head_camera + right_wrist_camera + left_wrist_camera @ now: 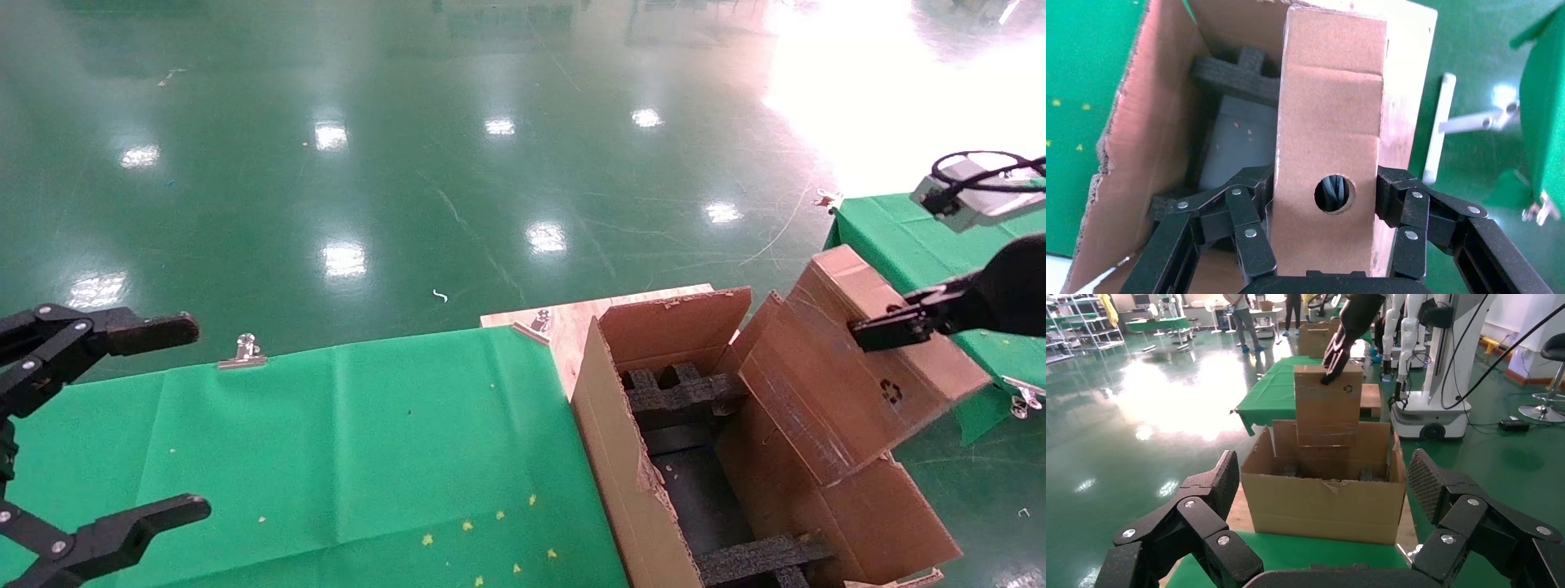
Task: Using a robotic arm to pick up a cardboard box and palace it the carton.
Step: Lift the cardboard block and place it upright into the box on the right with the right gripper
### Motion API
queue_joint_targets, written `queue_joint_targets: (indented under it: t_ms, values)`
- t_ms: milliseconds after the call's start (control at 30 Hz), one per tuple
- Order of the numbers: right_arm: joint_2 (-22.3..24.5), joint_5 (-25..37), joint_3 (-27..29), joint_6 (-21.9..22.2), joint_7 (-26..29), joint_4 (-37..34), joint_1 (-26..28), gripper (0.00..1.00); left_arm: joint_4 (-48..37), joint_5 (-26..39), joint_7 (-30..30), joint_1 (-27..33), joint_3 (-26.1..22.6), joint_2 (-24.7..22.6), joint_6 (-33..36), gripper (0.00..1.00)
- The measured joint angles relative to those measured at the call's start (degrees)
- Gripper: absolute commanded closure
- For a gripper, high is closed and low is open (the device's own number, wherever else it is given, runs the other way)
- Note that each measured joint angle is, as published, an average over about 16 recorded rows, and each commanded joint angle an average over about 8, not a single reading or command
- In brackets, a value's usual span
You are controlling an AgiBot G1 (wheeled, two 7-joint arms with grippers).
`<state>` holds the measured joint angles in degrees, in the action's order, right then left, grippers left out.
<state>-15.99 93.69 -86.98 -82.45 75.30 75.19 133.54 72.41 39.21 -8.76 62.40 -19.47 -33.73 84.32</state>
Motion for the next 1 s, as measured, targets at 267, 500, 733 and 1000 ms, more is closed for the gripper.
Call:
queue_joint_targets:
  t_ms: [267, 500, 733, 1000]
  values:
    - [1.0, 2.6, -0.9, 0.8, 9.6, 2.7, -1.0, 1.00, 0.0, 0.0, 0.0, 0.0, 0.0, 0.0, 0.0, 0.00]
    - [0.9, 3.0, -1.2, 1.0, 12.0, 2.5, -1.4, 1.00, 0.0, 0.0, 0.0, 0.0, 0.0, 0.0, 0.0, 0.00]
    - [0.3, 2.7, -1.5, 1.5, 13.1, 1.8, -2.1, 1.00, 0.0, 0.0, 0.0, 0.0, 0.0, 0.0, 0.0, 0.00]
    - [-0.5, 2.5, -2.5, 3.7, 15.9, 1.7, -4.4, 1.00, 0.0, 0.0, 0.0, 0.0, 0.0, 0.0, 0.0, 0.00]
